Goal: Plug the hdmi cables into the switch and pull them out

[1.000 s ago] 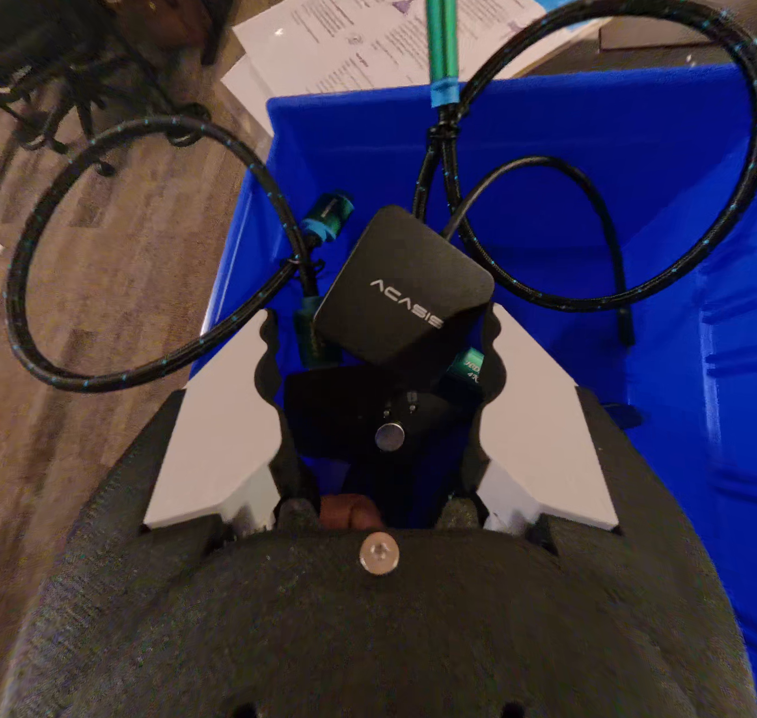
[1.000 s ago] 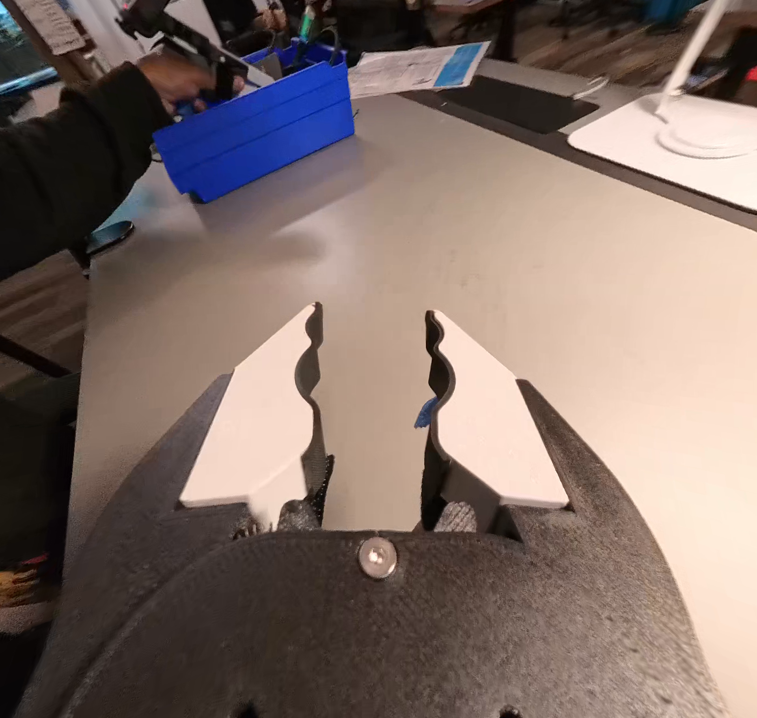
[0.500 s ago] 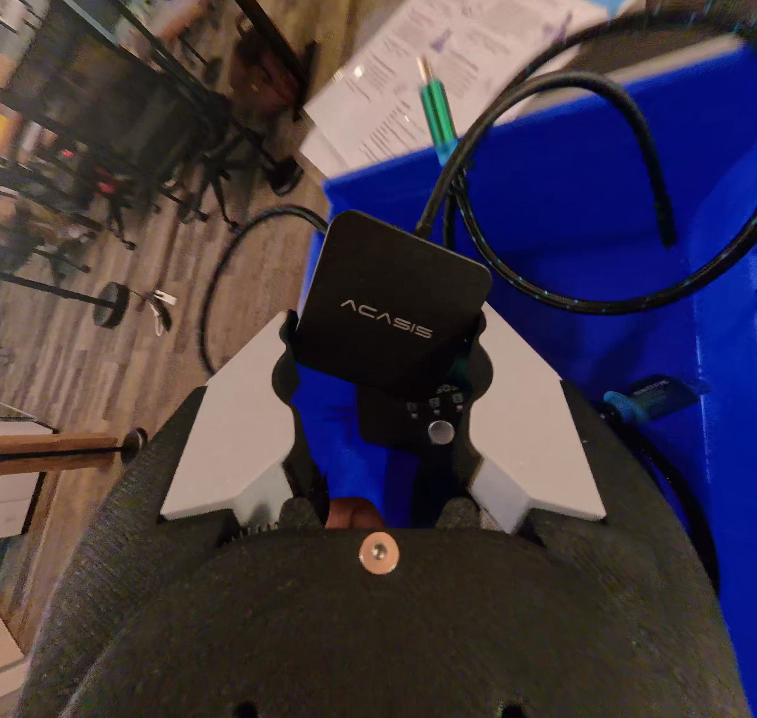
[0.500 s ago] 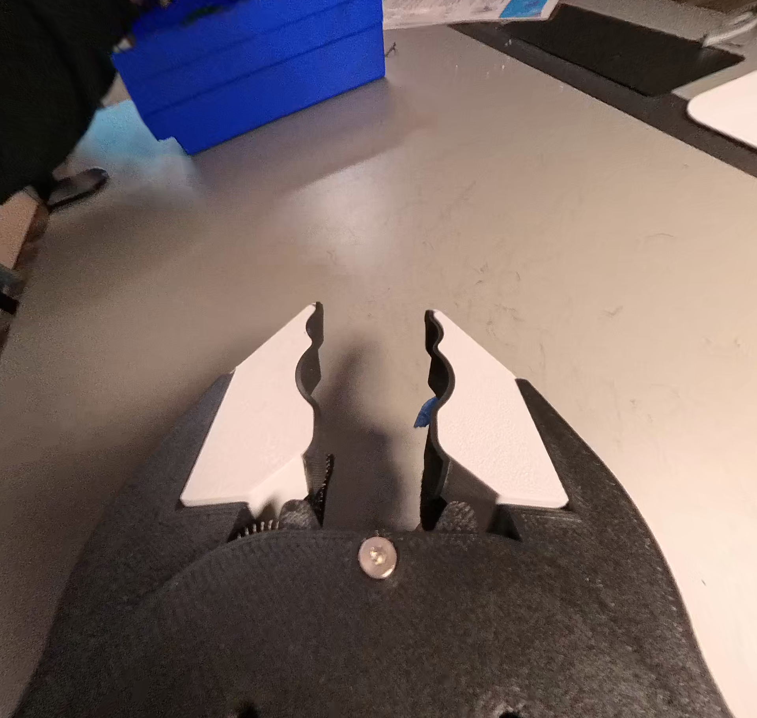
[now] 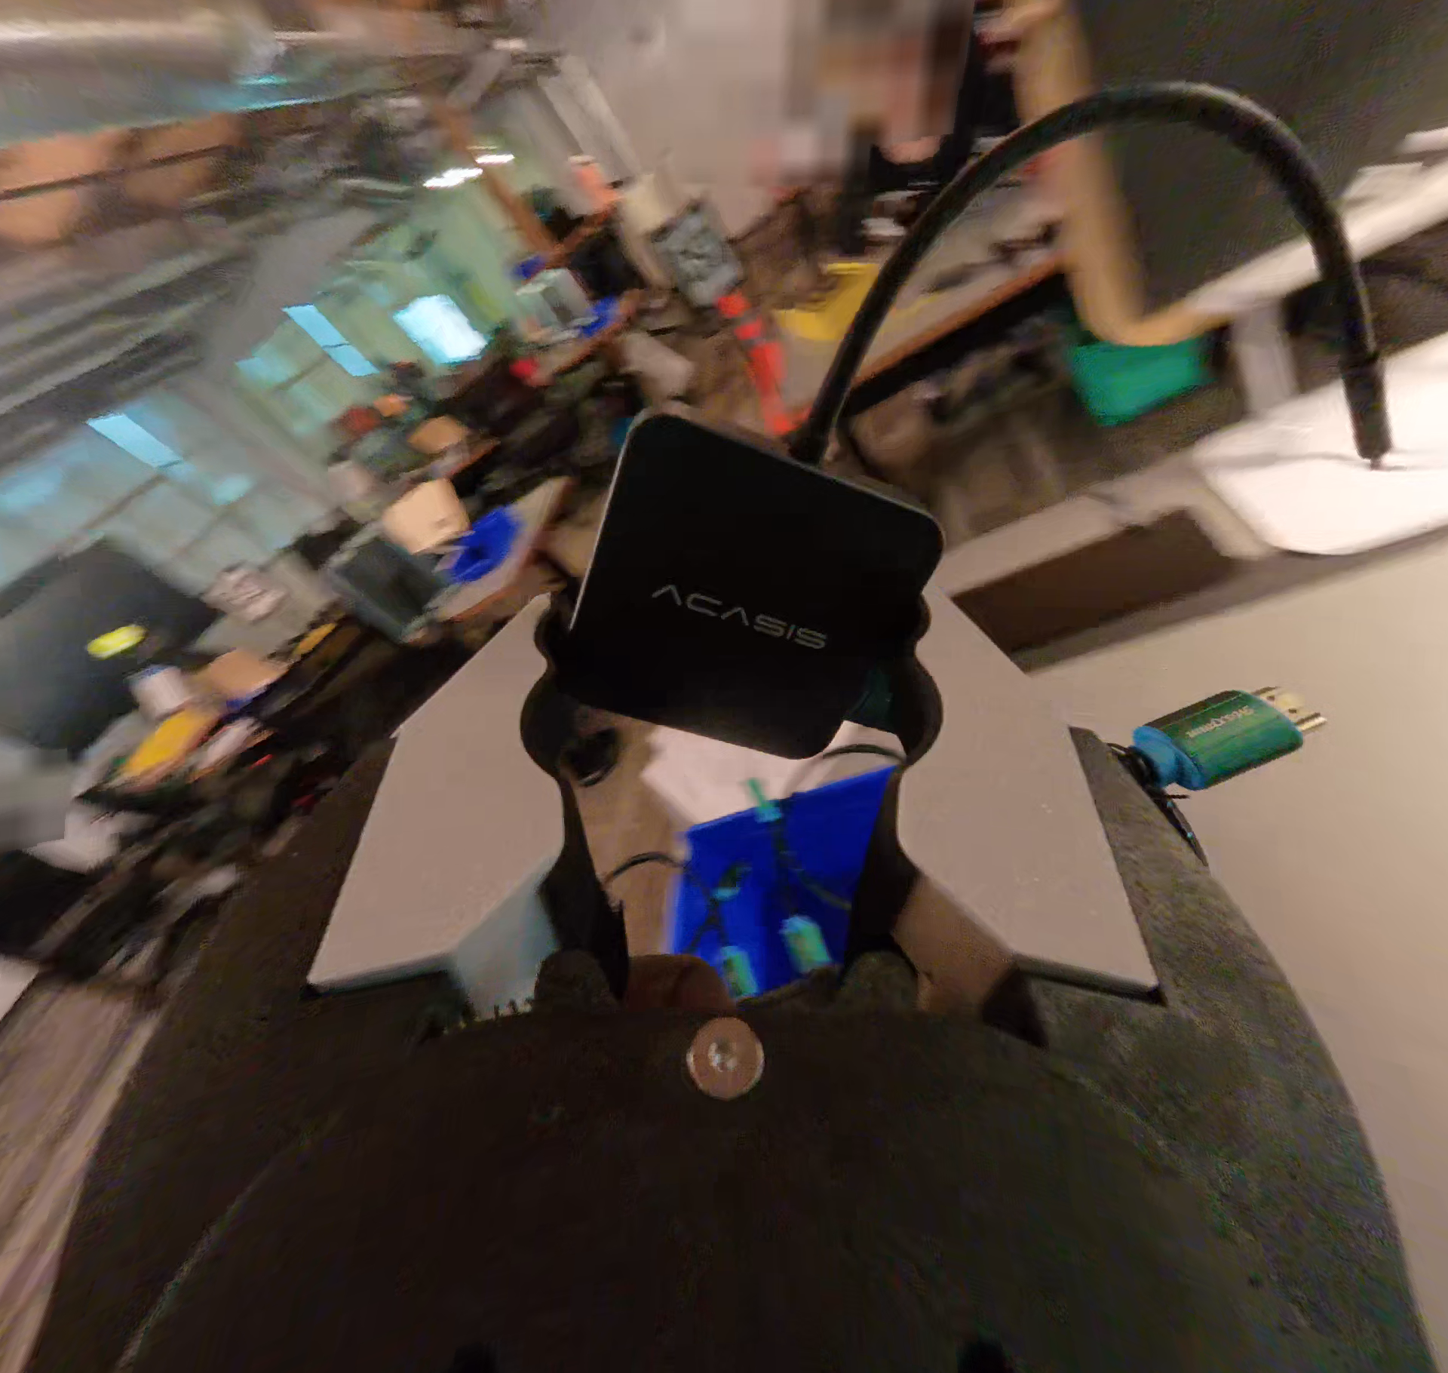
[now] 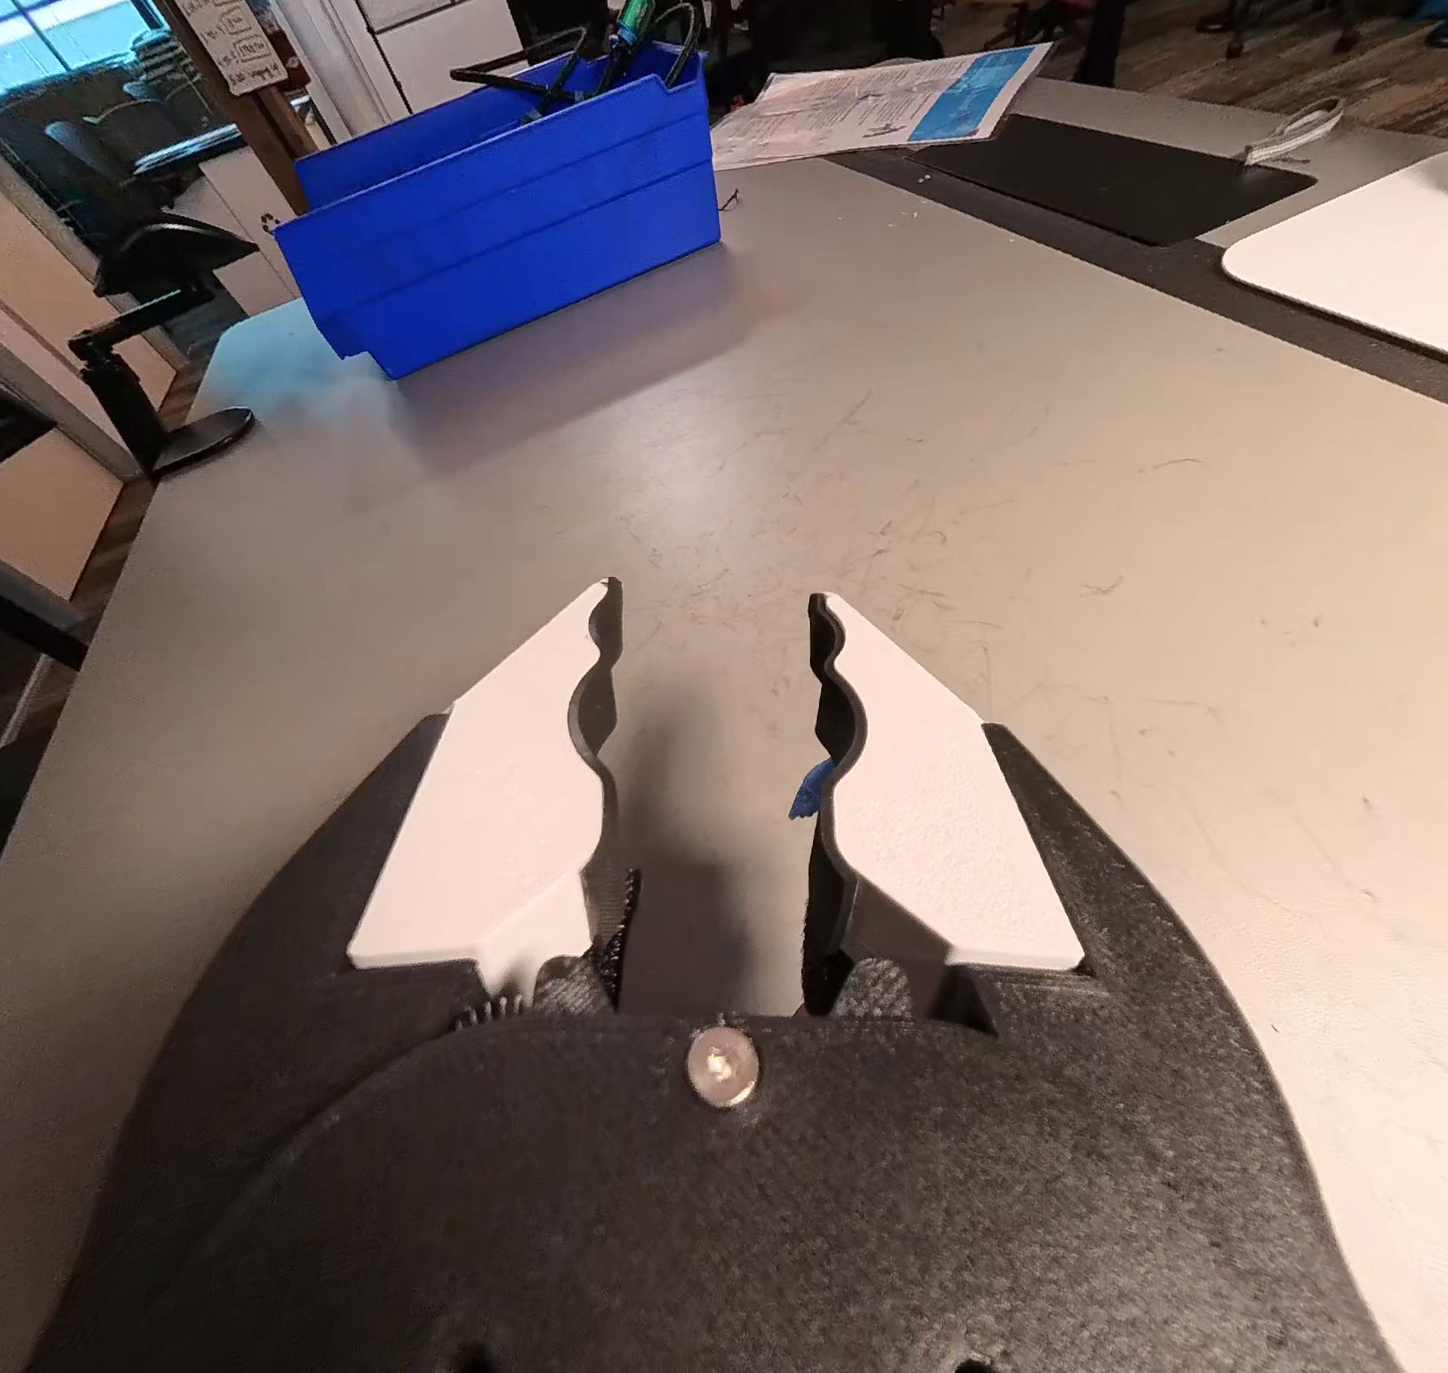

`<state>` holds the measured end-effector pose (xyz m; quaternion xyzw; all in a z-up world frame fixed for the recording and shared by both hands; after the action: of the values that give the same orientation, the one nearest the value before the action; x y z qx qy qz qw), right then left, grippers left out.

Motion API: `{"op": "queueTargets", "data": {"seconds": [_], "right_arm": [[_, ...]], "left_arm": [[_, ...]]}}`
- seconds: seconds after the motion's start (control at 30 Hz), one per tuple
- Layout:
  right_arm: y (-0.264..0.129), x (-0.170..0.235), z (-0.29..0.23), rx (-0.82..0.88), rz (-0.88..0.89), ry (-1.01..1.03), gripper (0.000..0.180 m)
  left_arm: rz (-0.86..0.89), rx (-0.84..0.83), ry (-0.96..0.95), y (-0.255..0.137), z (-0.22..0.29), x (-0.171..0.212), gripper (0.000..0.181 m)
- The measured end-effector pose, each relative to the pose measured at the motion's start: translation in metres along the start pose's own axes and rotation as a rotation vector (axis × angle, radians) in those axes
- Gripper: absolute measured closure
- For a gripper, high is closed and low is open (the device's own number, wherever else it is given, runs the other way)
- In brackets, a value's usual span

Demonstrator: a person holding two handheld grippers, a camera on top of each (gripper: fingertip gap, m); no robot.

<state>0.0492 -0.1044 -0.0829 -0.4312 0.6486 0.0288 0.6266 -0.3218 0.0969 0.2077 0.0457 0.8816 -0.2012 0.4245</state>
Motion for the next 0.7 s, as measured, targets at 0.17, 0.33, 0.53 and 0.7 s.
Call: {"op": "queueTargets", "data": {"seconds": [0.17,0.33,0.53,0.7], "right_arm": [[-0.009,-0.001,0.003,0.057,0.061,-0.040,0.130],[-0.031,-0.004,0.014,0.114,0.174,-0.018,0.130],[-0.037,0.001,0.027,0.152,0.137,0.015,0.130],[-0.026,0.004,0.026,0.054,0.108,0.064,0.129]], "left_arm": [[-0.020,0.619,0.168,0.014,0.149,-0.005,0.097],[-0.103,1.008,0.134,0.055,0.296,0.036,0.097],[-0.159,1.186,-0.095,0.083,0.372,0.061,0.097],[-0.148,1.204,-0.348,0.096,0.371,0.071,0.097]]}}
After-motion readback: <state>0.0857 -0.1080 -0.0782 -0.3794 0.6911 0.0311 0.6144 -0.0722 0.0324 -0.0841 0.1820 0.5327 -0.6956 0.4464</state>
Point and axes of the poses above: each gripper's, where its closed fingertips meet, y out along the fingers, x out of its underside, z = x × y across the jaws, the point moved 9 cm from there along -y, back along the fingers, and after that the axes turned 12 degrees about -z, right-handed, at the moved point
